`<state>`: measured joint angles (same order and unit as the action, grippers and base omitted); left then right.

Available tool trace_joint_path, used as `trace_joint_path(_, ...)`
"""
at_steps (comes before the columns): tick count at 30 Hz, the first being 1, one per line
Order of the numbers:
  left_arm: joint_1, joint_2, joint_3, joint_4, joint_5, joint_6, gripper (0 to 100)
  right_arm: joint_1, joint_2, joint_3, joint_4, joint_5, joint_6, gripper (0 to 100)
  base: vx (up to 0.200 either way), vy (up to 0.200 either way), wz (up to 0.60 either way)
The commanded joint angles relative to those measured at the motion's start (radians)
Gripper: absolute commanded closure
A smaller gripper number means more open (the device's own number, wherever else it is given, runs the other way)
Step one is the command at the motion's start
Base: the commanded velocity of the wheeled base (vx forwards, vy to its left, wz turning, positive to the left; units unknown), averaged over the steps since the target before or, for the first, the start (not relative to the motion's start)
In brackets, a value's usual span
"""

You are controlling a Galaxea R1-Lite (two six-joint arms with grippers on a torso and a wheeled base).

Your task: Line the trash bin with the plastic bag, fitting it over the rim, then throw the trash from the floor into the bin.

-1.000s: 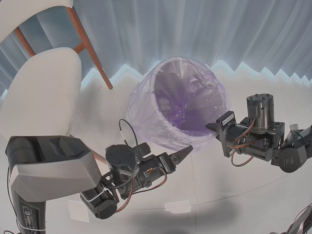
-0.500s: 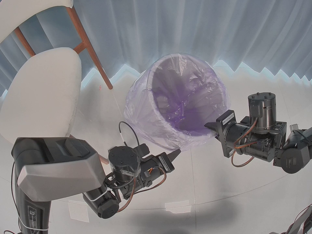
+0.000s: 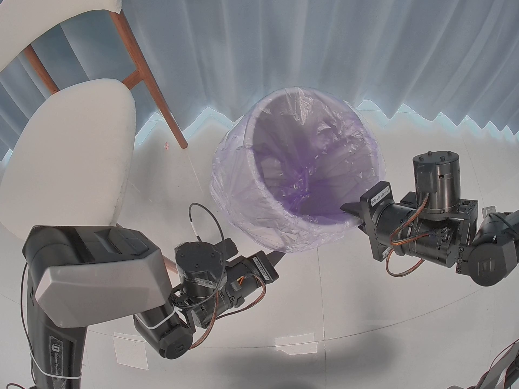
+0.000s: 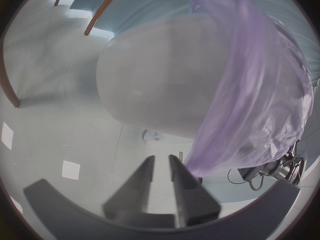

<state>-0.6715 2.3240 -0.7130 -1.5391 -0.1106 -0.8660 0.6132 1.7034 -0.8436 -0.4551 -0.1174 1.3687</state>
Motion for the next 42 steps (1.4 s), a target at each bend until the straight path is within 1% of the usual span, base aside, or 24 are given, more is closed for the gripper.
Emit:
trace_joint_path(1,0.0,-0.008,0.015,-0.006,0.002,-0.001,0,-0.003,0.002,-0.011,0.018,-0.001,0.0,100,0.0,0.0,0.0)
trace_joint_path(3,-0.008,-0.017,0.024,-0.006,0.006,-0.001,0,-0.007,0.005,-0.015,0.021,-0.004,-0.005,100,0.0,0.0,0.0)
trace_joint_path(6,-0.025,-0.103,0.104,-0.006,0.019,-0.005,0,-0.055,0.019,-0.022,0.023,-0.01,-0.046,100,0.0,0.0,0.0)
trace_joint_path(7,-0.025,-0.103,0.104,-0.006,0.019,-0.005,0,-0.055,0.019,-0.022,0.023,-0.01,-0.046,100,0.0,0.0,0.0)
trace_joint_path(8,-0.037,-0.153,0.155,-0.006,0.017,-0.007,0,-0.07,0.032,-0.02,0.023,-0.008,-0.079,100,0.0,0.0,0.0)
trace_joint_path(9,-0.049,-0.212,0.213,-0.006,0.016,-0.005,0,-0.078,0.055,-0.014,0.021,-0.01,-0.129,100,0.0,0.0,0.0)
trace_joint_path(11,-0.059,-0.305,0.29,0.001,0.011,-0.005,0,-0.092,0.087,-0.008,0.009,-0.01,-0.211,100,0.0,0.0,0.0)
trace_joint_path(13,-0.059,-0.4,0.352,0.01,0.006,-0.011,0,-0.093,0.105,-0.005,0.0,-0.01,-0.258,100,0.0,0.0,0.0)
trace_joint_path(17,-0.049,-0.552,0.464,0.06,-0.029,-0.01,0,-0.093,0.151,-0.011,-0.014,-0.011,-0.307,100,0.0,0.0,0.0)
trace_joint_path(19,-0.045,-0.62,0.5,0.082,-0.058,-0.01,0,-0.093,0.173,-0.014,-0.014,-0.011,-0.31,100,0.0,0.0,0.0)
trace_joint_path(21,-0.034,-0.666,0.504,0.123,-0.081,-0.01,0,-0.092,0.182,-0.009,-0.014,-0.011,-0.313,100,0.0,0.0,0.0)
trace_joint_path(23,-0.003,-0.698,0.478,0.212,-0.089,-0.004,0,-0.079,0.179,0.005,-0.013,-0.013,-0.339,100,0.0,0.0,0.0)
trace_joint_path(24,0.01,-0.701,0.446,0.267,-0.089,-0.001,0,-0.072,0.179,0.017,-0.014,-0.013,-0.372,100,0.0,0.0,0.0)
trace_joint_path(26,0.012,-0.701,0.443,0.274,-0.087,-0.001,0,-0.072,0.179,0.018,-0.014,-0.013,-0.375,100,0.0,0.0,0.0)
trace_joint_path(27,0.035,-0.695,0.356,0.39,-0.089,-0.001,0,-0.061,0.176,0.038,-0.02,-0.028,-0.458,100,0.0,0.0,0.0)
trace_joint_path(31,0.038,-0.663,0.231,0.588,-0.087,0.001,0,-0.058,0.179,0.041,-0.057,-0.057,-0.542,100,0.0,0.0,0.0)
trace_joint_path(32,0.038,-0.647,0.187,0.665,-0.081,0.001,0,-0.059,0.179,0.043,-0.066,-0.067,-0.571,100,0.0,0.0,0.0)
trace_joint_path(33,0.038,-0.647,0.187,0.665,-0.081,0.001,0,-0.059,0.179,0.043,-0.066,-0.067,-0.571,100,0.0,0.0,0.0)
trace_joint_path(34,0.038,-0.62,0.118,0.774,-0.067,0.002,0,-0.058,0.177,0.055,-0.083,-0.084,-0.617,100,0.0,0.0,0.0)
trace_joint_path(37,0.038,-0.592,0.013,0.889,-0.041,0.002,0,-0.056,0.176,0.09,-0.122,-0.108,-0.672,100,0.0,0.0,0.0)
trace_joint_path(39,0.038,-0.561,-0.059,0.969,-0.021,0.002,0,-0.049,0.176,0.118,-0.172,-0.116,-0.709,100,0.0,0.0,0.0)
trace_joint_path(42,0.033,-0.5,-0.172,1.114,0.045,0.002,0,-0.038,0.176,0.161,-0.255,-0.122,-0.769,100,0.0,0.0,0.0)
